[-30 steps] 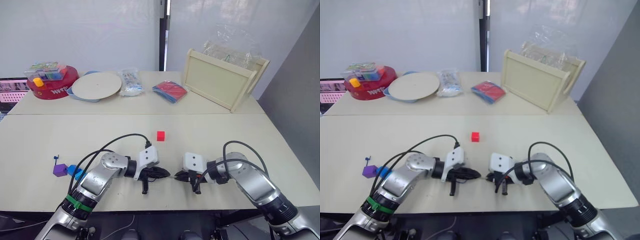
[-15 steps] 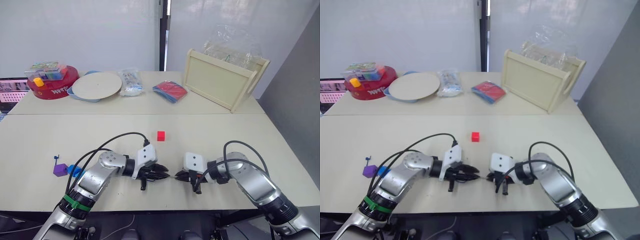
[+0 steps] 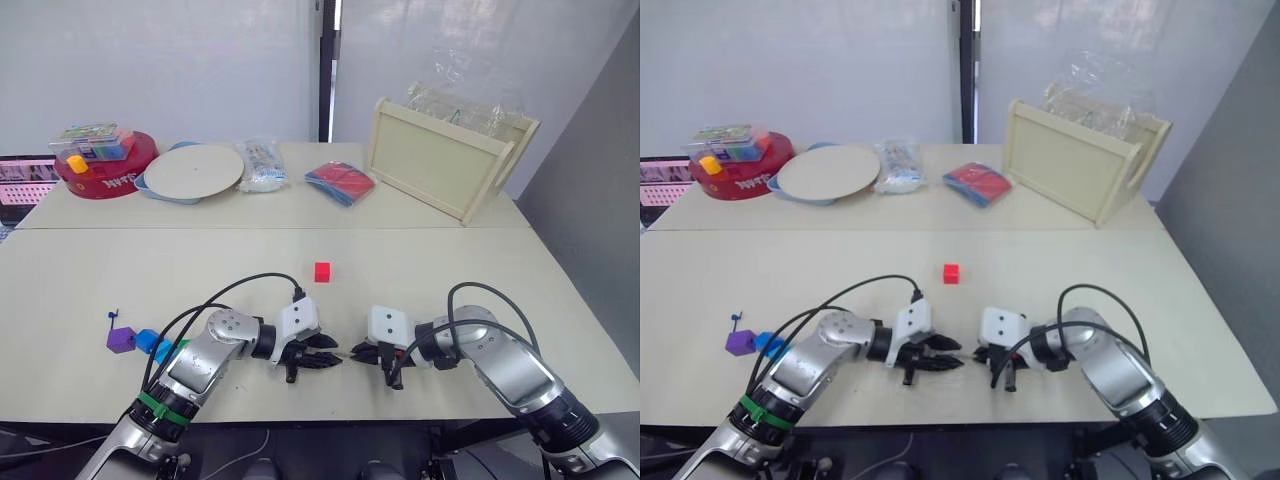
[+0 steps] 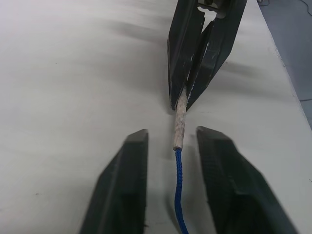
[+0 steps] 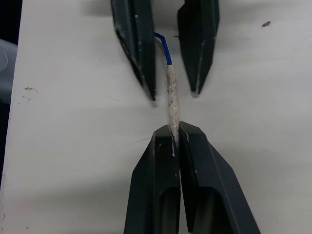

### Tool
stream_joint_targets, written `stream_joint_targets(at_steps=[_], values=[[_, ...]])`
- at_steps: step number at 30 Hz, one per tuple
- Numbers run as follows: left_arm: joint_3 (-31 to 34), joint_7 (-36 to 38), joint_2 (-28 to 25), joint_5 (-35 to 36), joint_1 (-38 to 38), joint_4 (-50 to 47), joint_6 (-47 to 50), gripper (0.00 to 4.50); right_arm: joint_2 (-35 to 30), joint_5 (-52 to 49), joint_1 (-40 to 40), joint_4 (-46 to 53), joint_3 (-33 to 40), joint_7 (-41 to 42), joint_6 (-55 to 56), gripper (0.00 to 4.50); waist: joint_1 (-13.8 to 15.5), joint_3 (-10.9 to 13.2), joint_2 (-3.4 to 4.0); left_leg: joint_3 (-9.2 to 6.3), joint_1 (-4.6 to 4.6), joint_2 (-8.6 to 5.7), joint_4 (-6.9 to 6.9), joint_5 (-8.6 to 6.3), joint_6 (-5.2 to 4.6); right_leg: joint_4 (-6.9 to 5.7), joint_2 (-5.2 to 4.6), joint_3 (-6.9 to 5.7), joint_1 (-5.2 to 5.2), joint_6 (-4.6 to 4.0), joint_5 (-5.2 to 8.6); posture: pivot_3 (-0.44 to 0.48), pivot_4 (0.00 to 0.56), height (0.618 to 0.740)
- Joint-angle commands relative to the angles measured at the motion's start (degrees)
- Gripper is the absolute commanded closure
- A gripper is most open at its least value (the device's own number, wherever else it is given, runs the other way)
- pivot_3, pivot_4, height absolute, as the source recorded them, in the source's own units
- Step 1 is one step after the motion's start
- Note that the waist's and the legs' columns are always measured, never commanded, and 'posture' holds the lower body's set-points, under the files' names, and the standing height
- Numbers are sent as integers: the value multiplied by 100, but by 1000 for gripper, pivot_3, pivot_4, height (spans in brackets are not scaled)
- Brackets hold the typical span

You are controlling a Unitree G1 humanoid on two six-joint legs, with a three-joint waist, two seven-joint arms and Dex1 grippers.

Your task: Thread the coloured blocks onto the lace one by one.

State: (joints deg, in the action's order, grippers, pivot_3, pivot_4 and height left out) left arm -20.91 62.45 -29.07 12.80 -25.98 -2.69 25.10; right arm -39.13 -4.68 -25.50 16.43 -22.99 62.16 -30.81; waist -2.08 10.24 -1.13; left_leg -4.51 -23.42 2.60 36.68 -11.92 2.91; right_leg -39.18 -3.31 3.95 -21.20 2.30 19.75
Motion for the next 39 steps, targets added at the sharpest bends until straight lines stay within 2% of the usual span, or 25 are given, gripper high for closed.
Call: stream_joint_targets(at_steps=[1,13,22,24,26,29,33,36,39], values=[[66,25,17,15,-49,-82,-70,4479,-52,-51,41,222,74,-17,-58,4500,0,0,0,0,0,0,0,0,0,0,0,0,0,0,0,0,150,740],[152,13,66,64,-75,-63,-11,4479,-91,-175,132,360,48,48,-180,4500,1,0,0,0,0,0,1,0,0,0,0,0,0,0,0,0,150,740],[549,148,-527,215,404,-280,63,4500,555,-1139,230,893,1167,-855,-1601,1484,-26,0,0,-3,1,1,0,0,0,-4,2,-1,0,0,0,0,150,740],[704,111,-711,242,611,-349,73,4500,1019,-1136,185,810,1416,-1503,-1836,760,-48,-1,-1,-3,4,2,0,0,0,-5,2,0,1,0,0,0,150,740],[904,30,-909,290,915,-471,132,4500,1915,-846,62,555,1549,-2628,-1937,88,-84,-2,-1,-3,9,5,-5,0,0,-9,5,2,0,0,0,0,150,740],[1090,-62,-1060,365,1161,-641,242,4500,2656,-603,40,471,1505,-3469,-1912,40,-112,-3,3,-2,18,11,-24,1,1,-16,10,4,-5,-1,0,0,150,740],[1452,-279,-1260,492,1476,-854,460,4500,4035,-83,51,63,1264,-5015,-1510,40,-136,-5,-1,-1,17,10,-30,2,4,-15,6,4,-9,-1,0,0,150,740],[1672,-365,-1407,571,1657,-990,566,4500,4731,251,53,-514,1147,-5768,-976,40,-179,-5,0,0,25,11,-58,8,14,-23,6,5,-20,-1,0,0,150,740],[1808,-388,-1522,646,1796,-1137,648,4500,5050,408,-68,-1179,998,-6129,-439,40,-180,-7,-4,1,26,10,-64,14,24,-21,3,5,-19,-2,0,0,150,740]])
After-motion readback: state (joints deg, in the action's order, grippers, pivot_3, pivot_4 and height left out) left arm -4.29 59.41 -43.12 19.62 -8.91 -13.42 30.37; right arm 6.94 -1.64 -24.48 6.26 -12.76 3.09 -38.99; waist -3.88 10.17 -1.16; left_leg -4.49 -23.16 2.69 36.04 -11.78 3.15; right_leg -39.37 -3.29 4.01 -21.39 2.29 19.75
